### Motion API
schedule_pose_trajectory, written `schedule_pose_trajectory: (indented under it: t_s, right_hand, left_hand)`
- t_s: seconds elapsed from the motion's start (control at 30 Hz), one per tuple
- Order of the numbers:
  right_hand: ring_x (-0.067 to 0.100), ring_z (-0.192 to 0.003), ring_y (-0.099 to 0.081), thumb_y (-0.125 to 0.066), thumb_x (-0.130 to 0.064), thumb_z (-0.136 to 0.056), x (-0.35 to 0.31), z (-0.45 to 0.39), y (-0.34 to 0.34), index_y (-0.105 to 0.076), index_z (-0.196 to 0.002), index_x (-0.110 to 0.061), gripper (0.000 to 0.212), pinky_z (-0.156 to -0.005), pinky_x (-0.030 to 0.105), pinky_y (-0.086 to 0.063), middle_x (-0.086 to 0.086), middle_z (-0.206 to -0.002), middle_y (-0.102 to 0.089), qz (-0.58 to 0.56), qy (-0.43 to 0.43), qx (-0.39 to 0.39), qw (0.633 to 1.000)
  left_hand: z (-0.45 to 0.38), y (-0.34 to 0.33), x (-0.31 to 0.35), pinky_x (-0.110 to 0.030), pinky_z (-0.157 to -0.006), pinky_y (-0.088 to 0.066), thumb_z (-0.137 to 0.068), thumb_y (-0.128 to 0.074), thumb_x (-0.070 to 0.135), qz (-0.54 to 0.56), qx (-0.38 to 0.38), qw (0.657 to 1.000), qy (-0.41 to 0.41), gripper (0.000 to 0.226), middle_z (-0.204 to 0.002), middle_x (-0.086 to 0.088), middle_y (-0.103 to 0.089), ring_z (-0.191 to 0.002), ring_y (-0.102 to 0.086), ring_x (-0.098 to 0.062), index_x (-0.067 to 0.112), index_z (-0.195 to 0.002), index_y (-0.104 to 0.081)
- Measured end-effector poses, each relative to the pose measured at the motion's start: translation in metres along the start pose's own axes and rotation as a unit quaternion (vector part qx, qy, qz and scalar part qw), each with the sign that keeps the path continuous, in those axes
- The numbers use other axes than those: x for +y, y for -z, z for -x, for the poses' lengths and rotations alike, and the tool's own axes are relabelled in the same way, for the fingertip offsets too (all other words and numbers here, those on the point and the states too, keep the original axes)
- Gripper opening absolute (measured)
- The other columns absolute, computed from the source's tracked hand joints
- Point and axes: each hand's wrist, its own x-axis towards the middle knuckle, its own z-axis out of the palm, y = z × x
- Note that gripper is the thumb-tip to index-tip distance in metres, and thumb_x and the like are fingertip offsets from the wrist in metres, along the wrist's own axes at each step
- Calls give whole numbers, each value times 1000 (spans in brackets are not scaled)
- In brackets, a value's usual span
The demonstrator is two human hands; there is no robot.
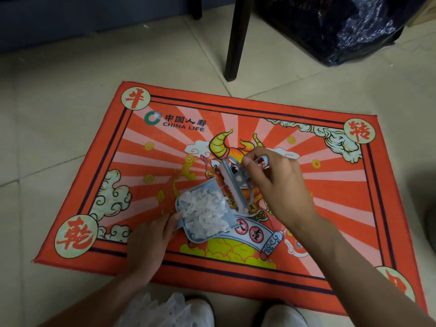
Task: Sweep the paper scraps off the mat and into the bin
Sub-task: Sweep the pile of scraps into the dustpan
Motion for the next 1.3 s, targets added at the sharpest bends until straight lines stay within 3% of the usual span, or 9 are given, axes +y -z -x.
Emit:
schedule_pose_trajectory:
  t_s: [0.13,0.23,0.3,0.47,0.7,0.83,1.0,1.2,1.3]
  right_hand:
    - [16,-56,-66,-52,-37,-99,14,-7,5,-62,-83,-25,22,-58,40,-51,-3,-65,-67,32,0,17,999]
    - [20,-57,-65,-52,-40,-98,24,-9,5,-61,-84,-26,22,-58,41,-52,-2,-64,-66,62,-6,16,998]
    - [21,-58,-65,-53,-40,-97,29,-9,4,-61,-86,-28,19,-59,40,-52,-3,-66,-67,94,-2,11,995]
    - [28,-66,-65,-52,-42,-98,40,2,4,-59,-87,-26,20,-59,38,-50,1,-70,-69,171,-12,0,985]
    - [27,-60,-66,-50,-40,-99,45,16,3,-59,-84,-25,23,-58,39,-52,2,-62,-66,113,-40,11,993]
    - [26,-60,-66,-48,-40,-100,44,20,-3,-59,-85,-26,23,-59,39,-52,2,-62,-67,102,-37,11,994]
    - [24,-57,-64,-48,-38,-100,38,25,-5,-60,-86,-24,23,-54,35,-47,4,-59,-65,101,-39,6,994]
    - [22,-54,-64,-49,-38,-100,34,28,-11,-60,-84,-26,23,-57,38,-51,3,-55,-64,58,-49,6,997]
    - [19,-53,-64,-49,-38,-100,32,31,-13,-61,-85,-29,21,-57,38,-51,2,-55,-64,50,-56,2,997]
  left_hand:
    - [0,6,-4,-22,-35,-32,-94,-33,57,-4,18,1000,-23,48,-49,9,-58,-41,-57,-9,27,-83,-69]
    - [-1,11,-4,-15,-37,-21,-98,-49,50,-23,22,999,-30,37,-45,12,-44,-40,-57,-11,26,-74,-65]
    - [-2,14,-7,-16,-38,-21,-99,-43,53,-33,18,999,-29,42,-46,14,-39,-40,-53,-8,27,-73,-63]
    - [-5,22,-14,-13,-40,-15,-95,-34,54,-66,14,997,-45,47,-45,9,-49,-40,-53,-8,26,-69,-61]
    - [-7,20,-17,-24,-40,-39,-92,-31,61,-50,7,997,-61,52,-50,5,-57,-47,-61,-14,24,-72,-63]
    - [-9,20,-10,-18,-35,-24,-88,-40,57,-63,4,994,-91,47,-43,6,-52,-36,-52,-9,24,-61,-60]
    - [-11,10,-6,-24,-34,-33,-90,-37,60,-51,13,994,-100,51,-45,3,-56,-37,-54,-11,26,-68,-68]
    - [-14,11,9,-18,-36,-15,-97,-21,64,-68,23,992,-101,67,-43,4,-51,-34,-49,-11,26,-63,-64]
    - [-16,9,12,-18,-36,-18,-97,-21,64,-66,22,993,-98,67,-41,3,-50,-34,-49,-13,26,-61,-61]
